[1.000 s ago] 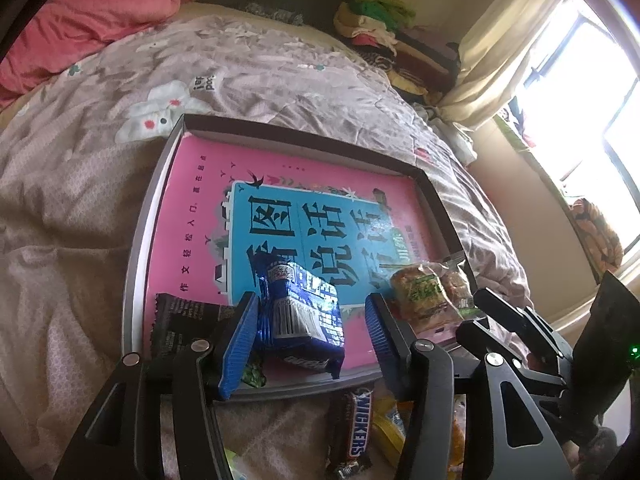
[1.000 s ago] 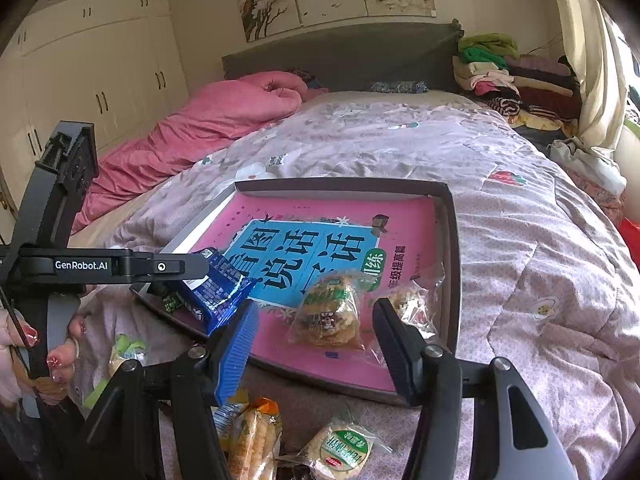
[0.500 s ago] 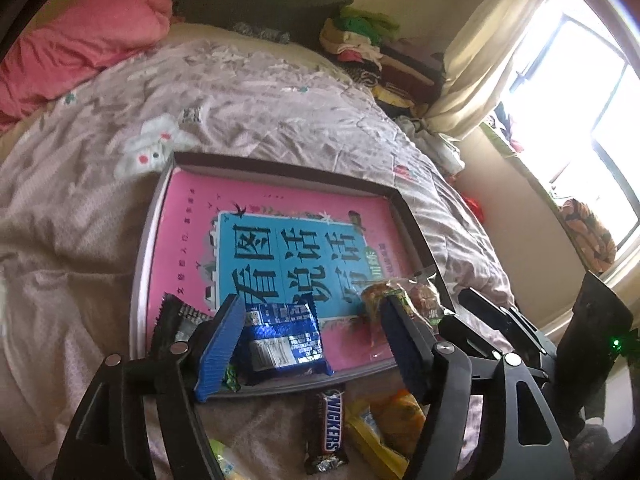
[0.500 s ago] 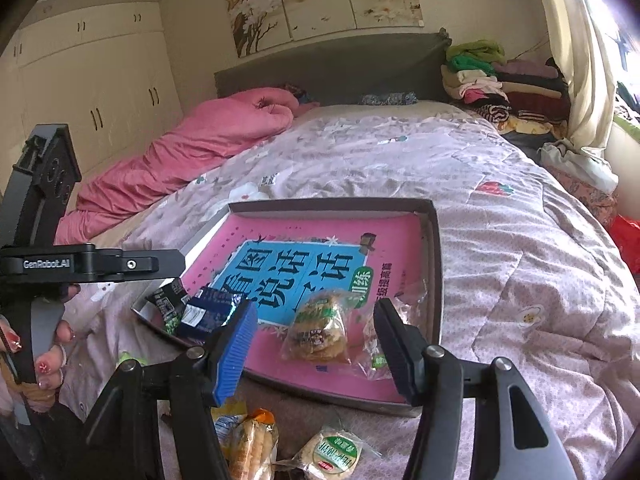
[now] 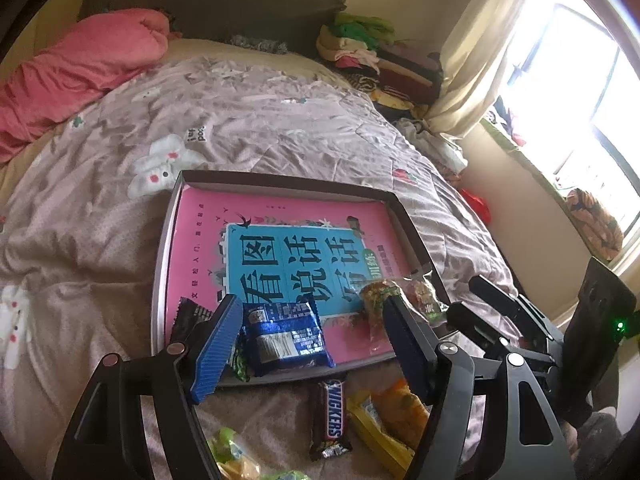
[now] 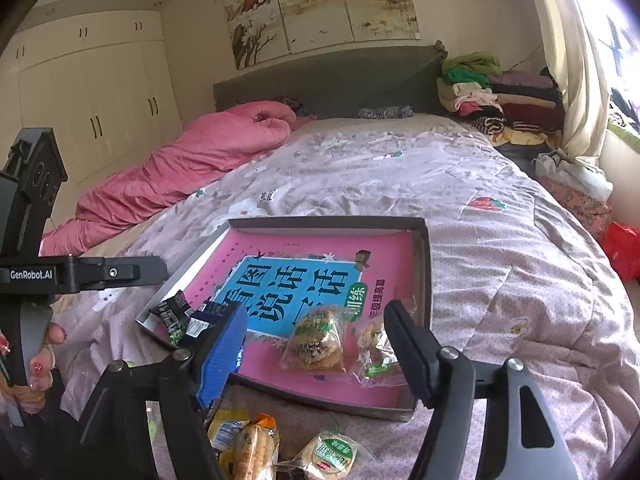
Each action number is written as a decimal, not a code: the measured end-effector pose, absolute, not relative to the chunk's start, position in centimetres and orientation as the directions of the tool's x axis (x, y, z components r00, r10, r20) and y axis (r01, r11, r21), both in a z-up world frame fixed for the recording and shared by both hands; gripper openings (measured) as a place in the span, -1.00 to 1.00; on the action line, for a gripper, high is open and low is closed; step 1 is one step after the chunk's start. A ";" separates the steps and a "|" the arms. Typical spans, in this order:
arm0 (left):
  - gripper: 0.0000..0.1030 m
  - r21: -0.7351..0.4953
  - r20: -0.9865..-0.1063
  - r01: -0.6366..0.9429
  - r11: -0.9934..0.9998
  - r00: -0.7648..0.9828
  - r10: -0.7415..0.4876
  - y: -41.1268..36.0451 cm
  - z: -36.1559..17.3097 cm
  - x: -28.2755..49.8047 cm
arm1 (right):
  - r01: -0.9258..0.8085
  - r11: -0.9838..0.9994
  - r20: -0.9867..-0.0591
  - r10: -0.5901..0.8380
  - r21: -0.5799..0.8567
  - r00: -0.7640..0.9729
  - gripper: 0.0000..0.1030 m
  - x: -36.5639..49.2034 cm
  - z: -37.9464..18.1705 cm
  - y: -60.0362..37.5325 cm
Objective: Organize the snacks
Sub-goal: 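Raise the left gripper and move it back over the snacks on the bed, then close the left gripper on the yellow wrapped bar while the right gripper grasps the round green-label biscuit packet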
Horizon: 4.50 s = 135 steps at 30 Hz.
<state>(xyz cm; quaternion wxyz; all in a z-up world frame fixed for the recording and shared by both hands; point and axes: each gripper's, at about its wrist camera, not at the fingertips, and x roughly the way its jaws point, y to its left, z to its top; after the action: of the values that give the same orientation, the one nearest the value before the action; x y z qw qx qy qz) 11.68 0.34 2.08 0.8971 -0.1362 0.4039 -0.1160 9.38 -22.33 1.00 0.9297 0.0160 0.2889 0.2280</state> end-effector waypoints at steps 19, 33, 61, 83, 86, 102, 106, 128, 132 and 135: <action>0.44 -0.332 -0.723 0.078 0.940 0.619 -0.307 -0.7 2.1 9.8 | -0.410 0.895 -0.507 0.440 0.177 0.741 0.43 8.1 2.0 -23.6; 0.44 -0.324 -0.764 0.057 0.945 0.573 -0.296 -2.4 0.9 9.0 | -0.391 0.901 -0.525 0.428 0.188 0.735 0.45 6.9 1.3 -25.1; 0.44 -0.287 -0.808 0.054 0.956 0.523 -0.272 -4.7 0.9 6.2 | -0.406 0.894 -0.518 0.441 0.187 0.733 0.52 4.4 2.0 -26.1; 0.44 -0.306 -0.848 0.070 0.950 0.434 -0.305 -6.5 -1.4 5.4 | -0.370 0.913 -0.560 0.401 0.173 0.726 0.52 4.0 1.9 -26.9; 0.44 -0.309 -0.855 0.074 0.948 0.416 -0.311 -6.8 -2.0 5.4 | -0.352 0.919 -0.587 0.384 0.174 0.713 0.52 4.4 1.4 -27.2; 0.44 -0.352 -0.872 0.061 0.934 0.342 -0.351 -7.5 -4.9 5.7 | -0.372 0.909 -0.628 0.401 0.186 0.667 0.52 5.0 -0.1 -26.9; 0.44 -0.352 -0.879 0.042 0.935 0.330 -0.345 -7.6 -5.7 5.7 | -0.386 0.903 -0.652 0.409 0.188 0.639 0.52 5.0 -0.9 -26.5; 0.44 -0.320 -0.890 0.039 0.946 0.331 -0.315 -8.8 -7.7 6.4 | -0.394 0.906 -0.776 0.360 0.157 0.517 0.42 6.4 -5.4 -24.2; 0.44 -0.314 -0.890 0.037 0.949 0.337 -0.307 -8.9 -7.9 6.4 | -0.397 0.904 -0.785 0.359 0.159 0.504 0.37 6.7 -6.0 -23.8; 0.41 -0.309 -0.890 0.037 0.950 0.342 -0.303 -9.1 -7.9 6.4 | -0.405 0.900 -0.781 0.368 0.163 0.504 0.29 6.7 -6.1 -23.7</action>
<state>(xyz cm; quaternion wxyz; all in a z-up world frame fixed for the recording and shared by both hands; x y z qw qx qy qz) 6.43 -9.10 -7.91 0.8106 -0.1178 0.5640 -0.1046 6.71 -23.68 -6.10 0.8671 -0.0206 0.4452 0.2227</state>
